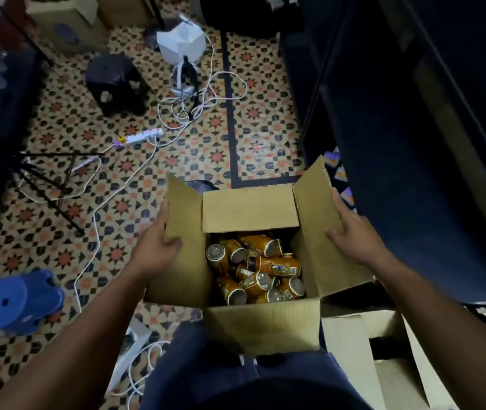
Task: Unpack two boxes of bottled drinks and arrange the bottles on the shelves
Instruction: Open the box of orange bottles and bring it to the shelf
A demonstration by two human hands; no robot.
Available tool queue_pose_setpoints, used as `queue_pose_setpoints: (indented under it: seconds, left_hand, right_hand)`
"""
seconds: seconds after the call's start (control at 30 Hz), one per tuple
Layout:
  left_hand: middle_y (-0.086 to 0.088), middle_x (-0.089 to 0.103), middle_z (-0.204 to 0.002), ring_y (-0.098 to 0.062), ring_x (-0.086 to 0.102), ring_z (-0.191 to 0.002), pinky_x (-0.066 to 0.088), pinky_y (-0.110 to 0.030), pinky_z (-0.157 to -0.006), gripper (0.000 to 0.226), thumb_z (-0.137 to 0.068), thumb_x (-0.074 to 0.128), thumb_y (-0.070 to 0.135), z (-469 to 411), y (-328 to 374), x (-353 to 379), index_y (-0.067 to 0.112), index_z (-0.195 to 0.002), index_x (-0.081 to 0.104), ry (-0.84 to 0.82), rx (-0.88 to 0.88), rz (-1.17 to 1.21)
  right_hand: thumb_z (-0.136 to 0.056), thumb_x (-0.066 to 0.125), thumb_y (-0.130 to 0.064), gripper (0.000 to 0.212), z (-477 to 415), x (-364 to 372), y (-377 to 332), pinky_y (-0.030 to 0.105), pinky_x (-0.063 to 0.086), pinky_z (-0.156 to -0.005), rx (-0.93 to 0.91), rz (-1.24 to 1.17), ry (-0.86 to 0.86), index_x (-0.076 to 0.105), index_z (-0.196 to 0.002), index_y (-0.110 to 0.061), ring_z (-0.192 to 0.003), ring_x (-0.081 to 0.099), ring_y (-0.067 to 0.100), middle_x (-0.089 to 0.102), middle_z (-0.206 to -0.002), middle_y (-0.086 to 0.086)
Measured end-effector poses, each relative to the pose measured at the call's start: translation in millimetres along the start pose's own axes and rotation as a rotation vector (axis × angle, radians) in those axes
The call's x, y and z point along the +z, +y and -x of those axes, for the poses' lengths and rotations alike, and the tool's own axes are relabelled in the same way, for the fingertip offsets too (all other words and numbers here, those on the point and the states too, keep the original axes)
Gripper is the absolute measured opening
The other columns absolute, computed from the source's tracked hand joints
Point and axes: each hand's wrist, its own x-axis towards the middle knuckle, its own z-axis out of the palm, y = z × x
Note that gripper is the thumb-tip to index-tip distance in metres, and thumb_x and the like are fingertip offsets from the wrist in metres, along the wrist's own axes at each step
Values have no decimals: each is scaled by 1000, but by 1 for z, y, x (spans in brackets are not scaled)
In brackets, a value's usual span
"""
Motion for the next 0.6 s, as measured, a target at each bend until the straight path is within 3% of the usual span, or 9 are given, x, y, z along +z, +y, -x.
queue_pose_setpoints:
  seconds: [0.13, 0.2, 0.3, 0.33, 0.37, 0.43, 0.53, 0.6]
  left_hand:
    - [11, 58, -138, -15, 64, -110, 55, -36, -92, 97, -96, 66, 12, -61, 9, -5, 52, -157, 2, -44, 52, 5]
    - [10, 56, -142, -16, 61, -117, 51, -28, -93, 96, -96, 66, 12, -94, 14, -8, 50, -158, 2, -86, 80, 0]
    - [6, 54, -145, -16, 62, -114, 43, -3, -70, 95, -97, 66, 14, -148, 16, -12, 44, -160, 2, -151, 114, -53]
    - [4, 55, -143, -16, 64, -106, 45, -4, -65, 95, -97, 65, 13, -164, 15, -13, 43, -160, 2, -172, 122, -52]
    - [3, 59, -138, -16, 66, -95, 51, -11, -62, 94, -97, 64, 13, -178, 15, -14, 46, -160, 1, -194, 128, -47]
    - [1, 64, -131, -23, 69, -82, 61, -39, -66, 95, -98, 62, 14, -203, 14, -14, 53, -157, -2, -238, 126, -64]
    - [3, 63, -127, -14, 66, -80, 59, -40, -68, 95, -99, 61, 14, -235, 11, -9, 50, -157, -6, -263, 147, -94]
    - [1, 67, -117, -17, 66, -78, 59, -43, -67, 97, -99, 61, 17, -255, 7, -1, 54, -154, -10, -281, 160, -137]
  right_hand:
    - [-101, 60, -20, 93, -25, -7, -6, 40, 47, -102, 77, -42, 48, -7, -161, -46, -114, 61, 28, 60, -142, 8]
    - [-101, 61, -21, 95, -35, -6, -11, 43, 47, -104, 115, -35, 76, -10, -159, -47, -114, 60, 32, 60, -141, 13]
    - [-100, 63, -20, 97, -51, 1, -25, 49, 47, -105, 210, -33, 123, -10, -160, -44, -120, 59, 37, 56, -144, 17]
    - [-100, 63, -20, 97, -57, 4, -29, 49, 47, -104, 228, -22, 138, -9, -161, -43, -121, 58, 39, 55, -146, 17]
    - [-100, 62, -21, 96, -62, 7, -34, 49, 48, -103, 243, -15, 156, -9, -161, -43, -122, 58, 40, 55, -147, 17]
    - [-101, 61, -23, 96, -73, 13, -41, 48, 48, -99, 291, -15, 176, -11, -160, -47, -123, 57, 40, 55, -148, 15]
    - [-103, 58, -26, 94, -90, 25, -41, 47, 46, -97, 363, -35, 182, -14, -157, -52, -123, 55, 40, 53, -149, 15]
    - [-103, 58, -26, 94, -103, 34, -36, 48, 48, -97, 378, -47, 177, -14, -157, -53, -120, 57, 40, 52, -149, 16]
